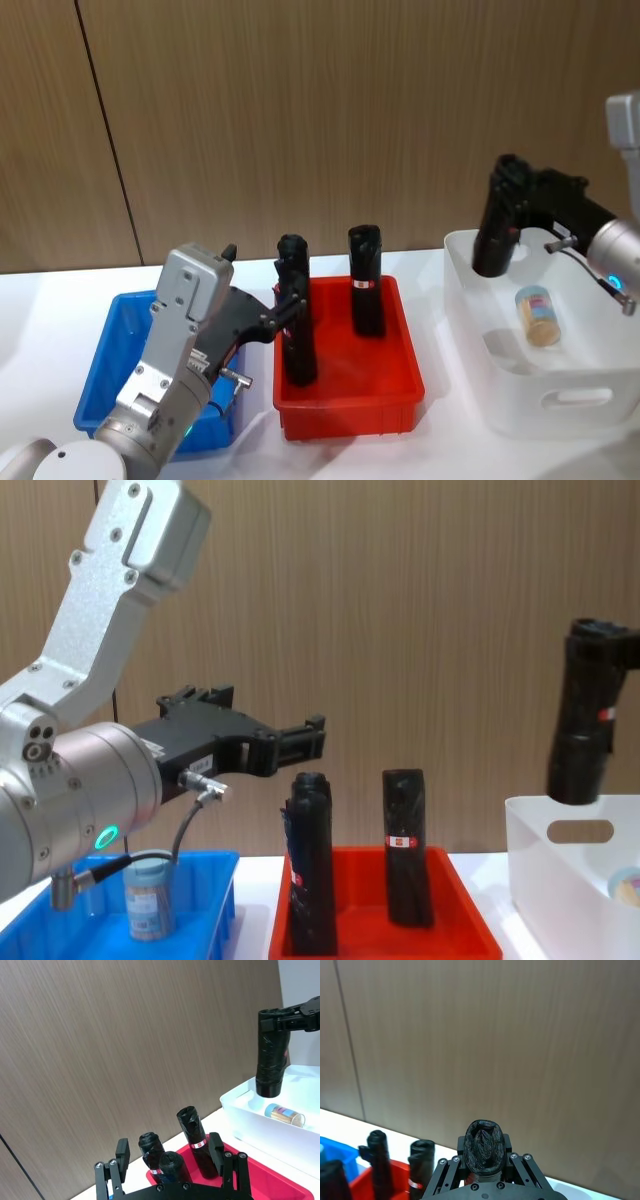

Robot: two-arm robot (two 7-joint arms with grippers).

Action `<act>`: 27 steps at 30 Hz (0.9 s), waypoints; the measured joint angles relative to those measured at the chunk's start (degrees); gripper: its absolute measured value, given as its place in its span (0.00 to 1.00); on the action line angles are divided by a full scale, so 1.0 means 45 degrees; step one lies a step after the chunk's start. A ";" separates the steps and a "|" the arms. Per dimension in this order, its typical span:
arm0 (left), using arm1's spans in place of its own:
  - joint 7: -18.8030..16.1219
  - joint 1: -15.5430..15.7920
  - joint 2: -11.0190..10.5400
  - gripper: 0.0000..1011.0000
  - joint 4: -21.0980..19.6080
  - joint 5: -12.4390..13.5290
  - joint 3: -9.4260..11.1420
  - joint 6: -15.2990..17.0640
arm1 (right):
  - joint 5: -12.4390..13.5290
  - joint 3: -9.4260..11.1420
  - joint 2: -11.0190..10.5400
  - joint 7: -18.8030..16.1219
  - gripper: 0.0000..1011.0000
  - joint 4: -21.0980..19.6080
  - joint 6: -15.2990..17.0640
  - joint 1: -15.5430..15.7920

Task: Pick the cotton swabs from the blue box and place them into the white box.

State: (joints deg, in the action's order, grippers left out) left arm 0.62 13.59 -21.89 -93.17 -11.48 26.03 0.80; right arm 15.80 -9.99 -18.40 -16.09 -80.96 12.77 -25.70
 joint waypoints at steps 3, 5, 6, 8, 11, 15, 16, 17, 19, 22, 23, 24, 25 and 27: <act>0.0000 0.0000 0.0000 0.99 0.0000 0.0000 0.0000 0.0000 | -0.0100 0.0082 -0.0101 0.0104 0.36 0.0122 -0.0031 0.0047; 0.0000 0.0000 0.0000 0.99 -0.0001 0.0000 0.0000 0.0000 | -0.0178 0.0124 -0.0159 0.0165 0.36 0.0217 -0.0040 0.0082; 0.0000 0.0000 0.0000 0.99 0.0000 0.0000 -0.0001 0.0000 | -0.0193 0.0134 -0.0177 0.0173 0.36 0.0247 -0.0040 0.0093; 0.0000 0.0000 0.0000 0.99 -0.0001 0.0000 0.0000 0.0000 | -0.0275 0.0167 -0.0226 0.0183 0.36 0.0362 -0.0041 0.0132; 0.0000 0.0000 0.0000 0.99 0.0000 0.0000 -0.0001 0.0000 | -0.0335 0.0180 -0.0268 0.0183 0.36 0.0472 -0.0033 0.0175; 0.0000 0.0000 0.0000 0.99 -0.0001 0.0000 0.0000 0.0000 | -0.0467 0.0186 -0.0323 0.0131 0.36 0.0667 0.0039 0.0264; 0.0000 0.0001 0.0000 0.99 0.0000 0.0000 -0.0001 0.0000 | -0.0476 0.0186 -0.0330 0.0105 0.36 0.0697 0.0050 0.0279; 0.0000 0.0000 0.0000 0.99 -0.0001 0.0000 -0.0001 0.0000 | -0.0485 0.0186 -0.0336 0.0078 0.36 0.0728 0.0065 0.0293; 0.0000 0.0000 0.0000 0.99 0.0000 0.0000 0.0000 0.0000 | -0.0528 0.0181 -0.0354 0.0028 0.36 0.0824 0.0102 0.0338; 0.0000 0.0000 0.0000 0.99 0.0000 0.0000 -0.0001 0.0000 | -0.0563 0.0164 -0.0369 -0.0062 0.36 0.0939 0.0135 0.0397; 0.0000 0.0000 0.0000 0.99 0.0000 0.0000 0.0000 0.0000 | -0.0568 0.0159 -0.0373 -0.0085 0.36 0.0960 0.0142 0.0410; 0.0000 0.0000 0.0000 0.99 0.0000 0.0000 0.0000 0.0000 | -0.0571 0.0154 -0.0377 -0.0107 0.36 0.0980 0.0149 0.0422; 0.0000 0.0000 0.0000 0.99 0.0000 0.0000 -0.0001 0.0000 | -0.0572 0.0148 -0.0380 -0.0129 0.36 0.0998 0.0156 0.0435; 0.0000 0.0000 0.0000 0.99 0.0000 0.0000 0.0000 0.0000 | -0.0576 0.0133 -0.0388 -0.0167 0.39 0.1056 0.0173 0.0474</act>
State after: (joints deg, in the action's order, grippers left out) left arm 0.62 13.59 -21.89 -93.17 -11.48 26.03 0.80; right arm 13.21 -9.39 -20.15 -16.84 -76.21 13.55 -23.57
